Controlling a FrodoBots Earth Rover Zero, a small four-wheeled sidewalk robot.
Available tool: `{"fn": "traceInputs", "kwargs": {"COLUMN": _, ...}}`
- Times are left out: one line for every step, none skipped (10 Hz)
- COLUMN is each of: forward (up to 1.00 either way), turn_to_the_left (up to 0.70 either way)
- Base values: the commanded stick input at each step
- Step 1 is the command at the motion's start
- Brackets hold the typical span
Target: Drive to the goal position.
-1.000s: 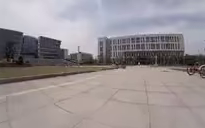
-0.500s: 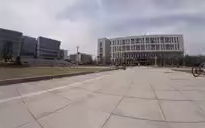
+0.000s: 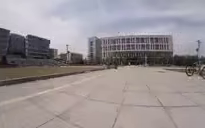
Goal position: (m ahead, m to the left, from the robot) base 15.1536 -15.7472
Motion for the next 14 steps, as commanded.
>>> {"fn": "traceInputs", "kwargs": {"forward": 1.00, "turn_to_the_left": -0.40}}
{"fn": "traceInputs", "kwargs": {"forward": 1.00, "turn_to_the_left": -0.40}}
{"fn": "traceInputs", "kwargs": {"forward": 1.00, "turn_to_the_left": -0.33}}
{"fn": "traceInputs", "kwargs": {"forward": 1.00, "turn_to_the_left": -0.12}}
{"fn": "traceInputs", "kwargs": {"forward": 1.00, "turn_to_the_left": -0.02}}
{"fn": "traceInputs", "kwargs": {"forward": 1.00, "turn_to_the_left": 0.00}}
{"fn": "traceInputs", "kwargs": {"forward": 1.00, "turn_to_the_left": 0.00}}
{"fn": "traceInputs", "kwargs": {"forward": 1.00, "turn_to_the_left": 0.00}}
{"fn": "traceInputs", "kwargs": {"forward": 1.00, "turn_to_the_left": 0.00}}
{"fn": "traceInputs", "kwargs": {"forward": 1.00, "turn_to_the_left": 0.00}}
{"fn": "traceInputs", "kwargs": {"forward": 1.00, "turn_to_the_left": 0.00}}
{"fn": "traceInputs", "kwargs": {"forward": 1.00, "turn_to_the_left": 0.00}}
{"fn": "traceInputs", "kwargs": {"forward": 1.00, "turn_to_the_left": 0.00}}
{"fn": "traceInputs", "kwargs": {"forward": 1.00, "turn_to_the_left": 0.00}}
